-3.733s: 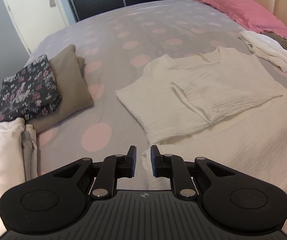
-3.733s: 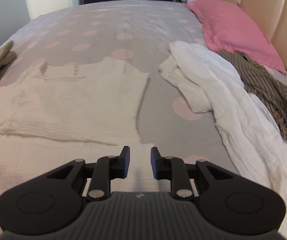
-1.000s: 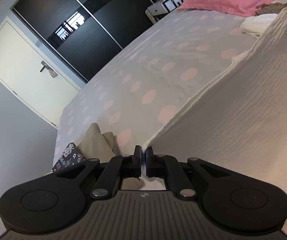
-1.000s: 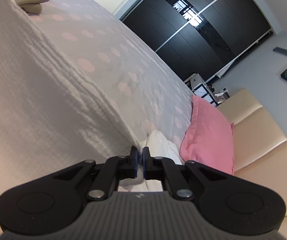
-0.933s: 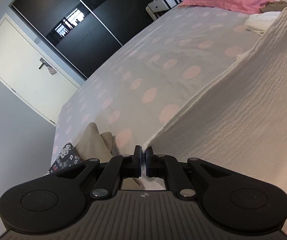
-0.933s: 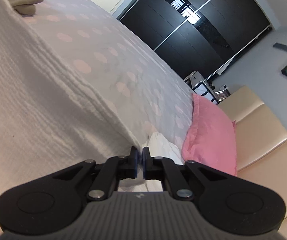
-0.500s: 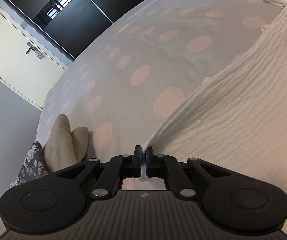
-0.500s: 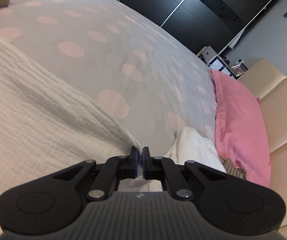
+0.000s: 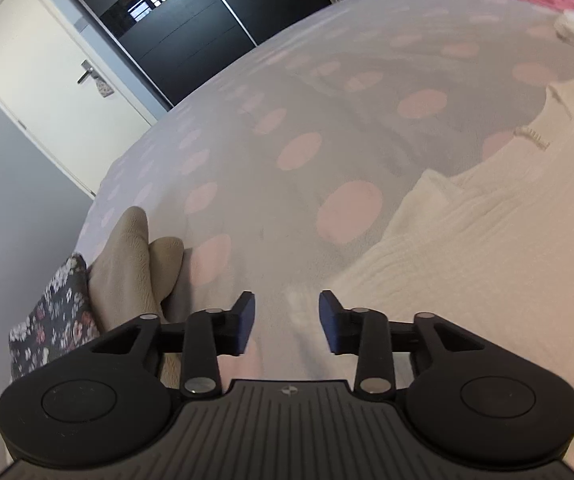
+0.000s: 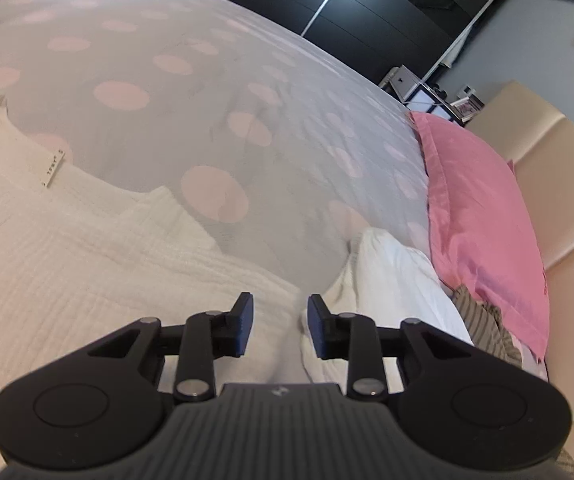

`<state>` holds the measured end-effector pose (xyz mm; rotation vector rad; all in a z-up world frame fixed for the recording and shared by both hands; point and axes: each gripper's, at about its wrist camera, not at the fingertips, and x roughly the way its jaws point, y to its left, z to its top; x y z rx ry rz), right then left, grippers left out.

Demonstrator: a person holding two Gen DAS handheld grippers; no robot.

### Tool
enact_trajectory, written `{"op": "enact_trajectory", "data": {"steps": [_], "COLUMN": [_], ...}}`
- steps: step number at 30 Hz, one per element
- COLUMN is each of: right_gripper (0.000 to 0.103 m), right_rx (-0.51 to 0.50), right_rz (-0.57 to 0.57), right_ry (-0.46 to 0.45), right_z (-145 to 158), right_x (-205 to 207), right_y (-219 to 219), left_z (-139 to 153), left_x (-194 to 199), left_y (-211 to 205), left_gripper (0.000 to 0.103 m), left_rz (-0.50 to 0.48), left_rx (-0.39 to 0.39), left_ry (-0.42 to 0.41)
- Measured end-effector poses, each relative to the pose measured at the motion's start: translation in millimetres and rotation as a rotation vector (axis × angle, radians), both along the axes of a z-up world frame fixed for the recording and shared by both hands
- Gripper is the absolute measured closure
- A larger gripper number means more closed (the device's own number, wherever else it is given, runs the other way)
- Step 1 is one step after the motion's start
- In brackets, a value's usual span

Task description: Fold clothes

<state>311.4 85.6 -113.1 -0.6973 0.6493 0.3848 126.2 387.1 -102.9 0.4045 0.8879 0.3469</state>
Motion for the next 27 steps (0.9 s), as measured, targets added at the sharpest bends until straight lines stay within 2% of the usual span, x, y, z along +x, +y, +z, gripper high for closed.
{"op": "enact_trajectory", "data": {"steps": [6,10,13,16,22,27], "right_gripper": [0.07,0.07,0.067,0.065,0.065,0.065], "right_rx": [0.114,0.296,0.363,0.388,0.426,0.475], "right_rz": [-0.062,-0.131,-0.176,-0.188,-0.226,-0.251], "right_ry": [0.077,0.197,0.242,0.271,0.313,0.352], "right_z": [25,29,22,9,-18,-35], "right_x": [-13,-7,2,14,45,63], "right_y": [-36,-60,-65,-61,-53,-49], "left_z": [20,21,16,4,-27,-41], "left_x": [-28,-34,-34,-26,-5,12], "left_y": [7,26,40,52,75,84], "left_gripper": [0.062,0.061,0.061,0.059,0.06,0.059], "left_rz": [0.031,0.096,0.149,0.19,0.25,0.268], "left_rx": [-0.053,-0.214,-0.312,-0.371,-0.463,-0.477], "left_ry": [0.004,-0.03,-0.072,-0.09,-0.105,-0.105]}}
